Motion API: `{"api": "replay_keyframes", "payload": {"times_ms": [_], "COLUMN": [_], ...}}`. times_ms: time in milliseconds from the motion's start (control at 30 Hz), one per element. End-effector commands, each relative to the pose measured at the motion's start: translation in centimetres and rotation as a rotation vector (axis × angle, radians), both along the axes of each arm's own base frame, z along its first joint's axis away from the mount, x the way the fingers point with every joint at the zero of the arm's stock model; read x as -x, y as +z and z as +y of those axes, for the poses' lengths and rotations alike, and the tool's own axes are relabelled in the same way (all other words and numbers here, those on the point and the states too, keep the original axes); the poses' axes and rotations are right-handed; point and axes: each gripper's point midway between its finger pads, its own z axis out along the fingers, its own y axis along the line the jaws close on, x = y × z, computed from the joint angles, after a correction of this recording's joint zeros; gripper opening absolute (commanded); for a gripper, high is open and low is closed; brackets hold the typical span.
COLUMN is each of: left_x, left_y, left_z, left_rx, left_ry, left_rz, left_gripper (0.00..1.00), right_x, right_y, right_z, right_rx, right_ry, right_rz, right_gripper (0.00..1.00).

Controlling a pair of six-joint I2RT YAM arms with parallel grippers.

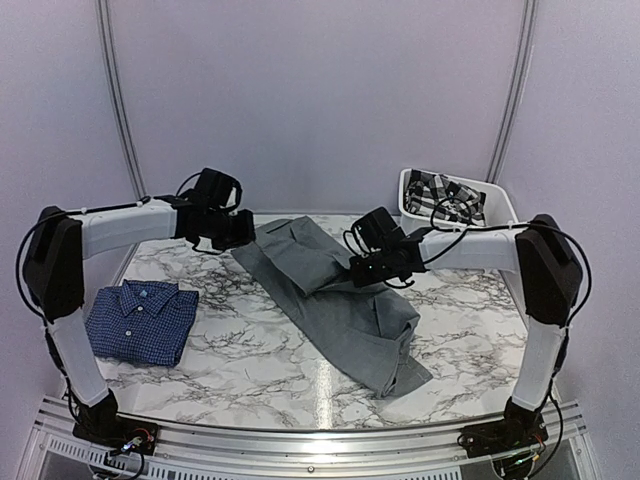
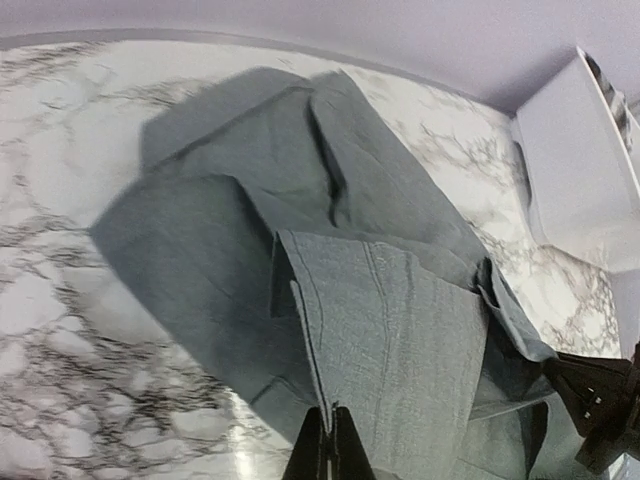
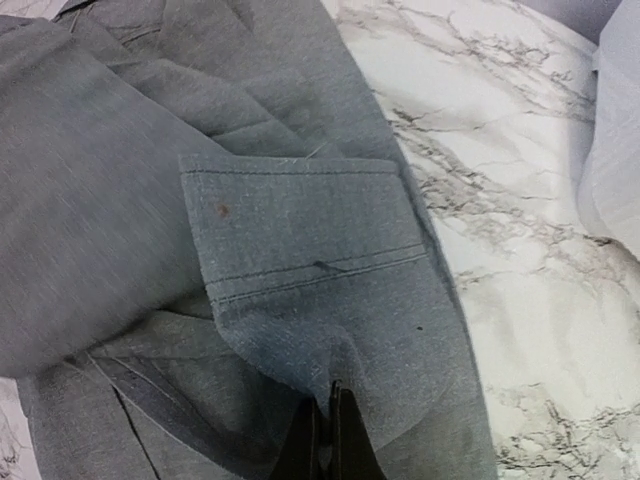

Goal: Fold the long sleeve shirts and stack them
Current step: Smooth out the crumpled shirt at the corner of the board.

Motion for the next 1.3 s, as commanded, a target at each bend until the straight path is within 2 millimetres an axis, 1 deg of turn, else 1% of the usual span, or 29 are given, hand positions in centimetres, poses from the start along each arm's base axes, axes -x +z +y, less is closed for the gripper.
{"api": "replay_keyframes", "payload": {"times_ms": [0,67,133,200,233,300,333,433,567,600,633,667,767,933,967,1033,1100,1133,1200,1267], "left_x": [-1.9,-1.9,-1.7,-1.1,-0.7,-0.1,0.0,-0.2,-1.5,-1.9,-2.4,-2.6,-3.2,-4.4,-4.6,-5.0,-5.5,-5.9,-6.8,-7.7], "left_y": [9.0,11.5,13.5,15.1,15.9,17.1,17.5,17.8,17.8,18.0,17.7,18.2,20.5,24.1,25.2,26.0,26.1,25.9,24.8,23.0], "left_z": [10.1,14.4,19.2,22.6,24.2,26.8,27.7,30.2,31.4,31.8,32.5,33.5,34.8,35.7,35.9,36.1,36.3,36.1,35.2,34.0], "left_rx": [-0.026,-0.044,-0.059,-0.070,-0.076,-0.077,-0.076,-0.077,-0.093,-0.096,-0.101,-0.102,-0.079,-0.068,-0.063,-0.059,-0.050,-0.041,-0.010,0.020], "left_ry": [0.225,0.312,0.405,0.475,0.510,0.564,0.581,0.626,0.639,0.644,0.656,0.676,0.698,0.705,0.708,0.708,0.704,0.689,0.640,0.585], "left_rz": [-0.182,-0.221,-0.244,-0.265,-0.279,-0.296,-0.301,-0.293,-0.281,-0.278,-0.260,-0.259,-0.299,-0.354,-0.375,-0.390,-0.390,-0.387,-0.358,-0.316], "left_gripper": [0.00,0.00,0.00,0.00,0.00,0.00,0.00,0.00,0.00,0.00,0.00,0.00,0.00,0.00,0.00,0.00,0.00,0.00,0.00,0.00], "right_x": [-4.3,-6.1,-7.7,-8.8,-9.1,-9.6,-9.8,-10.0,-9.9,-9.7,-9.4,-9.1,-8.1,-6.8,-6.5,-5.9,-5.4,-5.1,-4.5,-3.9], "right_y": [8.2,11.5,15.1,18.0,19.1,20.9,21.5,22.7,23.5,23.8,24.3,24.9,26.9,29.9,30.4,31.1,31.4,31.2,30.6,29.1], "right_z": [-4.2,-6.9,-9.8,-12.2,-13.2,-14.8,-15.3,-16.8,-17.8,-17.9,-18.1,-18.4,-19.8,-22.7,-23.2,-23.5,-23.5,-23.4,-23.0,-22.3], "right_rx": [-0.002,0.025,0.040,0.048,0.056,0.059,0.059,0.072,0.087,0.089,0.089,0.095,0.099,0.095,0.094,0.095,0.084,0.075,0.050,0.023], "right_ry": [-0.111,-0.175,-0.239,-0.286,-0.307,-0.336,-0.346,-0.376,-0.398,-0.400,-0.404,-0.411,-0.438,-0.488,-0.496,-0.503,-0.496,-0.488,-0.464,-0.434], "right_rz": [-0.178,-0.251,-0.328,-0.385,-0.406,-0.436,-0.445,-0.467,-0.479,-0.483,-0.491,-0.500,-0.533,-0.570,-0.578,-0.585,-0.582,-0.575,-0.553,-0.517], "right_gripper": [0.00,0.00,0.00,0.00,0.00,0.00,0.00,0.00,0.00,0.00,0.00,0.00,0.00,0.00,0.00,0.00,0.00,0.00,0.00,0.00]}}
